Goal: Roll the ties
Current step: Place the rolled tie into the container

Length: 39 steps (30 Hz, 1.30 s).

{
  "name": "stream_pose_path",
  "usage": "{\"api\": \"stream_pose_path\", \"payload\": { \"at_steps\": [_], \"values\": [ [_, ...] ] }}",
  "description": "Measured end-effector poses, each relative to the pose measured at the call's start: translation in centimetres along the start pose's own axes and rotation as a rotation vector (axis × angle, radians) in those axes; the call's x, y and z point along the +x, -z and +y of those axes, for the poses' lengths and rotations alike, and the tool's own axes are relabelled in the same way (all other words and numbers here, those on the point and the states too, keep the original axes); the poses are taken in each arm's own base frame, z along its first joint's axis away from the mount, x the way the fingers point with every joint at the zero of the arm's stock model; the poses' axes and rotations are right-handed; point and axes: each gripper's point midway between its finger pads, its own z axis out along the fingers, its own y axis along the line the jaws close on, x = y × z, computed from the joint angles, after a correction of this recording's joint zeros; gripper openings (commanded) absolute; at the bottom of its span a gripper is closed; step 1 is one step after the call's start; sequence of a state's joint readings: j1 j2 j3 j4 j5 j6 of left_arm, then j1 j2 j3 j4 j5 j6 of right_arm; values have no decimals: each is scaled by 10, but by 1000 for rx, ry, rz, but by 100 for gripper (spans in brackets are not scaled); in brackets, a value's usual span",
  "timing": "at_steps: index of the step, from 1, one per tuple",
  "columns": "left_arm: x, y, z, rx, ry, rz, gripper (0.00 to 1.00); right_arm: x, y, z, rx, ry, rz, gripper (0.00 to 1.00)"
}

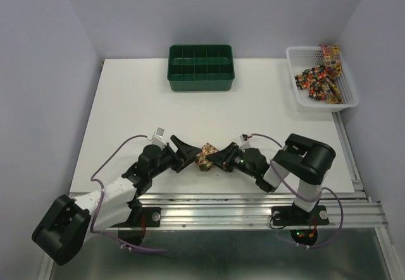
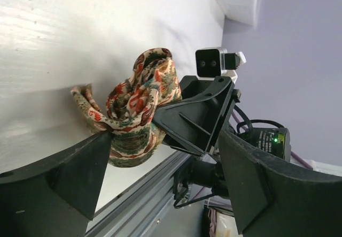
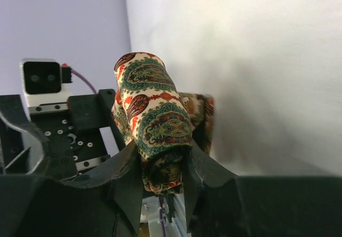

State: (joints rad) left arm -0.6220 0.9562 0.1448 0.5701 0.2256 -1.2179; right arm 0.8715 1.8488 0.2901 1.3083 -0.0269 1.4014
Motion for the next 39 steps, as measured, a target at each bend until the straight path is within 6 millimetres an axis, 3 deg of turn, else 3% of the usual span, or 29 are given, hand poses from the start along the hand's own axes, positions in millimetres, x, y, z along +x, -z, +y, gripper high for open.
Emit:
{"api": "stream_pose_path", "payload": {
  "at_steps": [2,7,17,25,39],
  "values": [
    [-3,5,-9,32,-2,-17,99,-4,3,17,-38,24,-12,1],
    [-8,15,-24,80,-26,-52,99,-11,2,46,-91,92,-41,1],
    [-16,23,-35,70,-61,-86,99,-23,0,72,-105,181,-86,1],
    [-16,22,-39,67,-72,-85,99,-23,-5,85,-126,197,-79,1],
    [-23,18,-53,87,-89,-107,99,-3,-2,96,-180,134,31,1]
  ]
}}
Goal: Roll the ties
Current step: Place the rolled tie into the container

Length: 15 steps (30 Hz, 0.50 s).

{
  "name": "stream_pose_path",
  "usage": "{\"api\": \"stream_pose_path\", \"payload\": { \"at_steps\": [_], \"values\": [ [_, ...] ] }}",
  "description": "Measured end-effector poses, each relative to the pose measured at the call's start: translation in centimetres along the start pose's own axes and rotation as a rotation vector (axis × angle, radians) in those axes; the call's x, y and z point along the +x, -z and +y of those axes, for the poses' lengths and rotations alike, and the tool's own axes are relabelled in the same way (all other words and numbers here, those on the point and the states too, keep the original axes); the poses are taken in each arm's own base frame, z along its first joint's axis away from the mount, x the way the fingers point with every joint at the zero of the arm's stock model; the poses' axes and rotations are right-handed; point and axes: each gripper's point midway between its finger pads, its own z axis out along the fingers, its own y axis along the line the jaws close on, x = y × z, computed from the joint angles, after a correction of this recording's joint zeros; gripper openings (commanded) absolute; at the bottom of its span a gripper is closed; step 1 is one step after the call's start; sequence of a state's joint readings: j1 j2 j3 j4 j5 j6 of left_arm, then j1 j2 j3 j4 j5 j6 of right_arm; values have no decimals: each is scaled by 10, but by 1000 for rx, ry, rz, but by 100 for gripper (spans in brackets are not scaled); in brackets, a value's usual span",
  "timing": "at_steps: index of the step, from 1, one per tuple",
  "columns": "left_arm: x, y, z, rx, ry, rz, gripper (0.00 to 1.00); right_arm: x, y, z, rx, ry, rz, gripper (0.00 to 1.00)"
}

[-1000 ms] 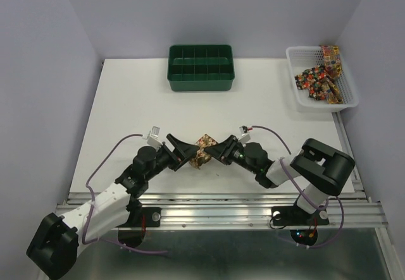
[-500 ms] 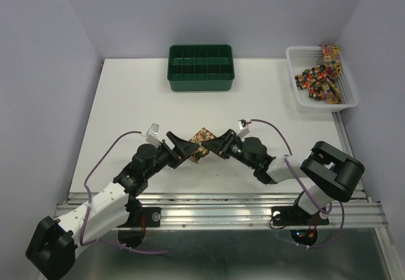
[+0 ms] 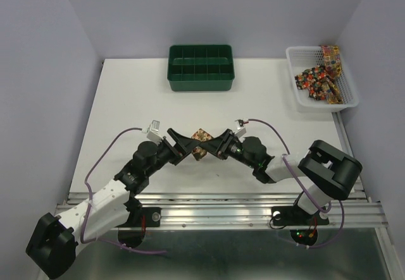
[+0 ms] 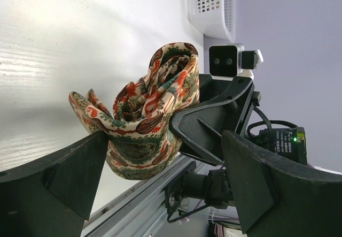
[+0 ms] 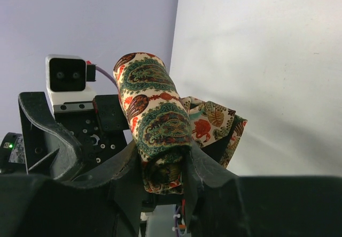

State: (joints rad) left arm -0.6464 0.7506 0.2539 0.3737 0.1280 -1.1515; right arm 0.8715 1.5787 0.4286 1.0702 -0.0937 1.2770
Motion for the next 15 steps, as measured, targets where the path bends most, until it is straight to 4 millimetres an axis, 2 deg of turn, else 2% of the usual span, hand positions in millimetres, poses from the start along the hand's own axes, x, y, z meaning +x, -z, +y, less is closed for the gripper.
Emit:
{"api": "stream_pose_path", "payload": {
  "at_steps": [15],
  "values": [
    [-3,0,-16,59,-15,-11,98,5,-1,27,-96,-31,48,1]
  ]
}}
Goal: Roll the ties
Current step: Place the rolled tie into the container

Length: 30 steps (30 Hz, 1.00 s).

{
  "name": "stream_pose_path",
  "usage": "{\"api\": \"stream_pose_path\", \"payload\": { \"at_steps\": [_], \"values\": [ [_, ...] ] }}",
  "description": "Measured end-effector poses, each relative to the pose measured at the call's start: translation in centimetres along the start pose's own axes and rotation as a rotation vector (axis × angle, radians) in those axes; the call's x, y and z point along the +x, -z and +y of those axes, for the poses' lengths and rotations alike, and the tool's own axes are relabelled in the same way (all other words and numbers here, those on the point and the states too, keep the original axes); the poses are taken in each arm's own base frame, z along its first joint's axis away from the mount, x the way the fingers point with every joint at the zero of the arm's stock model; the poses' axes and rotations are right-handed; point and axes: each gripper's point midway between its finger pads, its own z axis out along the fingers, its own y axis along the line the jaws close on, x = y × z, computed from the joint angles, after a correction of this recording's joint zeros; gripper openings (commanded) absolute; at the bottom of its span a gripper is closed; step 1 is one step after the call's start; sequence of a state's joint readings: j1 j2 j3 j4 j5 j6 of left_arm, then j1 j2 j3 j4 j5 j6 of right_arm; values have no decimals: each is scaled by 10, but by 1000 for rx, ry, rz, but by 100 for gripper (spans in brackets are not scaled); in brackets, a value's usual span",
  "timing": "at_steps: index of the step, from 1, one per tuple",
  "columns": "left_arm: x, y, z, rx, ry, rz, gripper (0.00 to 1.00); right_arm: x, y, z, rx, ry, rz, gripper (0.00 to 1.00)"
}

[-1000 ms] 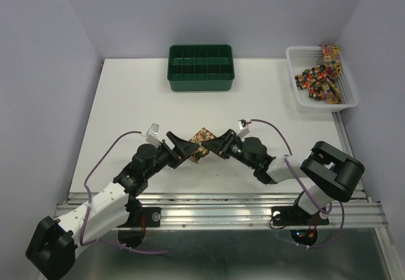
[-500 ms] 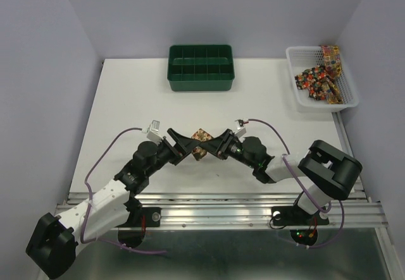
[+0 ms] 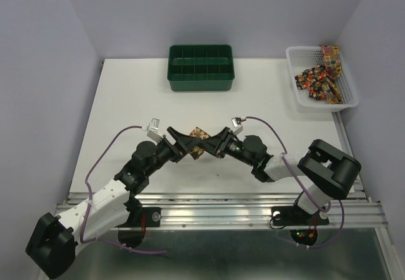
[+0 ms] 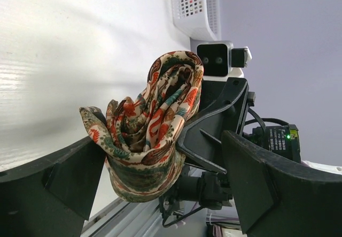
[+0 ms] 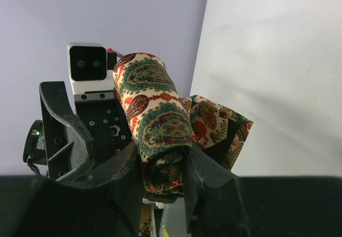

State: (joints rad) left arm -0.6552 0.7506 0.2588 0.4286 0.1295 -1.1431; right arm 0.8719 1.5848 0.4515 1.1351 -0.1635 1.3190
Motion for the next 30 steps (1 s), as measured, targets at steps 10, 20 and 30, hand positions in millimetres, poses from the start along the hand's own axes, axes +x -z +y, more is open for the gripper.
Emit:
{"api": "stream_pose_path", "payload": {
  "at_steps": [10,20,30],
  "values": [
    [-5,-1,-9,33,-13,-30,90,11,-3,13,-47,1,40,1],
    [-12,-1,-16,59,-37,-73,79,9,-7,26,-87,13,40,1],
    [-15,-1,-17,62,-50,-92,79,13,-8,27,-102,43,65,1]
  ]
}}
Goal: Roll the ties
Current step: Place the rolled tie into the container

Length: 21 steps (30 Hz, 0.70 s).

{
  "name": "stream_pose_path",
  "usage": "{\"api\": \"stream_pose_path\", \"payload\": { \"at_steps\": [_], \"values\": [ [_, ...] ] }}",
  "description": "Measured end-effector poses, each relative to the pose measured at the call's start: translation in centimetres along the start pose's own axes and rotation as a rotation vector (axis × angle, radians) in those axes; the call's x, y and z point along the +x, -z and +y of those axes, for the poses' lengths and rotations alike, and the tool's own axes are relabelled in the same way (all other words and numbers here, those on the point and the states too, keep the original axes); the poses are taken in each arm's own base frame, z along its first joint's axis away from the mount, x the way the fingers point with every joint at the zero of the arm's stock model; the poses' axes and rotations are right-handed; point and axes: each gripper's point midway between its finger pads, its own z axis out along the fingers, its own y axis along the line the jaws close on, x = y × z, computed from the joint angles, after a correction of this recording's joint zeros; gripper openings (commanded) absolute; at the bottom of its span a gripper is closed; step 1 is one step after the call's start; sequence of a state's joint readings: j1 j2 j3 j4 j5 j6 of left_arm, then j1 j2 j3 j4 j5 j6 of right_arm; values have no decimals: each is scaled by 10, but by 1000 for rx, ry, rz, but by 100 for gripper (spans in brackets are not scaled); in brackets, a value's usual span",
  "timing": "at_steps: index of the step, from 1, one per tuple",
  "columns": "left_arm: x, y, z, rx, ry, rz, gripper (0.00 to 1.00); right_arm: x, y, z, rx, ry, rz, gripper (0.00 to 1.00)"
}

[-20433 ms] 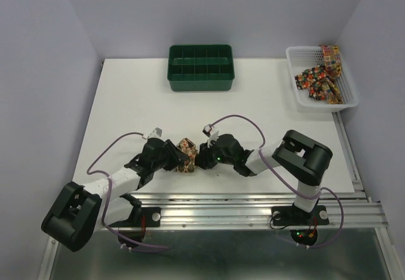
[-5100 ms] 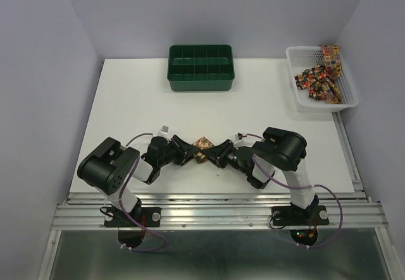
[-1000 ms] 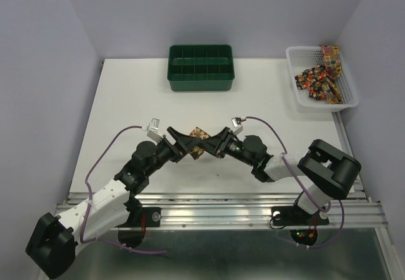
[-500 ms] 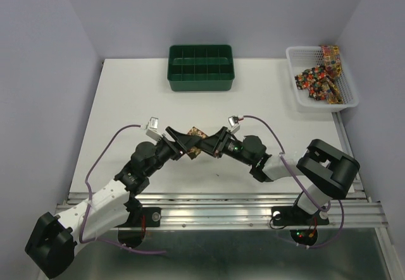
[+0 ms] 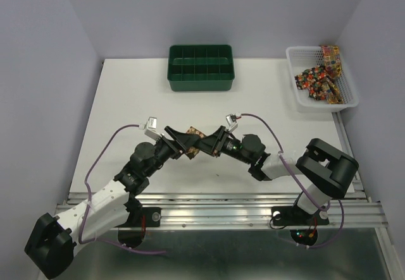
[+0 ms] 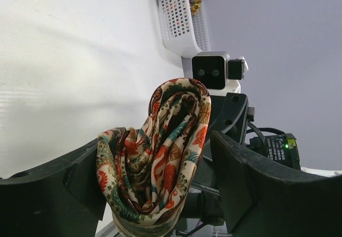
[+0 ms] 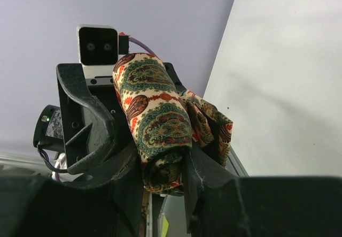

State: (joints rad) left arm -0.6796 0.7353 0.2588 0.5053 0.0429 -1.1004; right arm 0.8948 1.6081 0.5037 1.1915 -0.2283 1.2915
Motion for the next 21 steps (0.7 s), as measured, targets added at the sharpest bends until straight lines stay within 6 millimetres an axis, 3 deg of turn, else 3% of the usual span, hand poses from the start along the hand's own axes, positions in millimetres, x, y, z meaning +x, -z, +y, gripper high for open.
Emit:
{"api": "stream_pose_path", "payload": {
  "at_steps": [5,10,11,16,18,20,21],
  "values": [
    [-2,1,-3,10,0,-7,79,3,1,4,-19,24,16,1],
    [-4,2,-6,21,0,-17,58,7,2,10,-50,41,38,1],
    [-5,2,-7,24,-2,-21,48,7,2,12,-57,43,40,1],
    [-9,5,-14,50,-6,-38,39,8,3,18,-84,45,47,1],
    [-9,6,-15,56,-8,-39,30,9,3,20,-93,51,50,1],
    [-9,6,-15,57,-10,-39,27,9,3,20,-93,57,53,12],
    [-9,6,-15,57,-12,-39,25,10,3,19,-92,63,56,24]
  ]
}}
